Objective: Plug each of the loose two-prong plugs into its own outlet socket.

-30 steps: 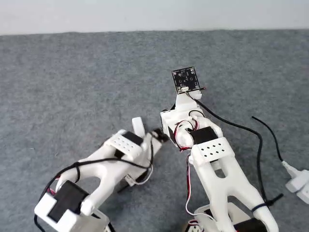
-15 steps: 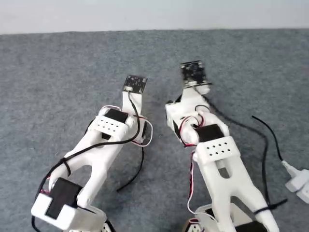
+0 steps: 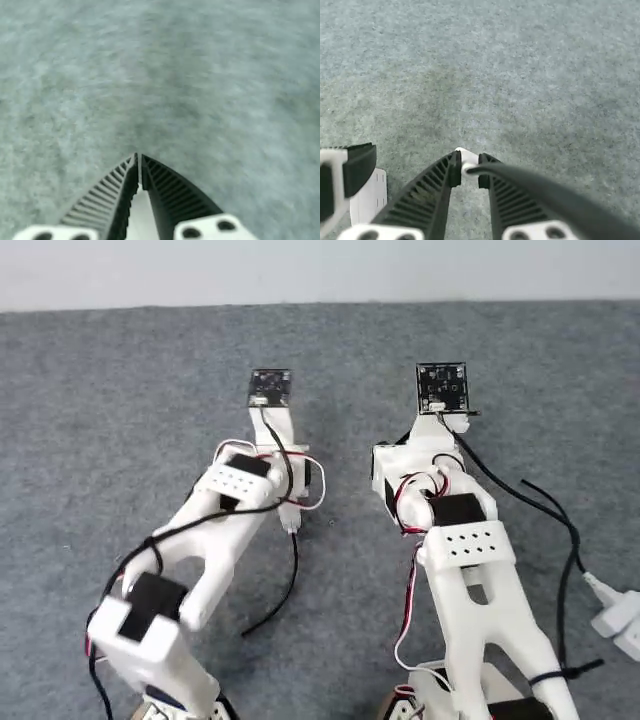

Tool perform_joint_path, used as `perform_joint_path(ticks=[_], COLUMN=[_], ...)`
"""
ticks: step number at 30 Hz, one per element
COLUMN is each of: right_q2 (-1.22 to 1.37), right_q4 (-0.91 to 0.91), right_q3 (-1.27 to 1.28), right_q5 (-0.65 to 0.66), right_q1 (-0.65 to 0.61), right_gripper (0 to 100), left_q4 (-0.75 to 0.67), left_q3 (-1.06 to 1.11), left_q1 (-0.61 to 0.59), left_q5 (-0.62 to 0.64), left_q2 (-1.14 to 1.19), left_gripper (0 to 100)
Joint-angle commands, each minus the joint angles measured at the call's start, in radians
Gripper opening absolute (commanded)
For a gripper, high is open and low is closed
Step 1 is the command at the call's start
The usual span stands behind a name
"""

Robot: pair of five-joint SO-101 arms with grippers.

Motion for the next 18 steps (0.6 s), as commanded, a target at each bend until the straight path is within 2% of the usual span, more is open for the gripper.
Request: perform_joint_path(ticks=[1, 4, 8, 14, 18], right_q2=[-0.022, -0.022, -0.022, -0.022, -0.022], right_q4=[0.010, 0.010, 0.010, 0.010, 0.010], right_q3=[-0.081, -0.081, -0.081, -0.081, -0.081], right_q5=[-0.011, -0.011, -0.011, -0.009, -0.006], right_q1=[0.013, 0.013, 0.013, 0.005, 0.005], right_gripper=[0.8, 0.8, 0.8, 0.8, 0.8], left_q4=[0.066, 0.196, 0.279, 0.295, 0.302], left_q3=[-0.133, -0.194, -0.196, -0.206, -0.194], left_q1=[-0.011, -0.011, -0.011, -0.060, -0.055], left_q5=[0.034, 0.066, 0.081, 0.077, 0.074], left_q2=[0.063, 0.098, 0.104, 0.075, -0.066], left_gripper=[3, 5, 5, 5, 5])
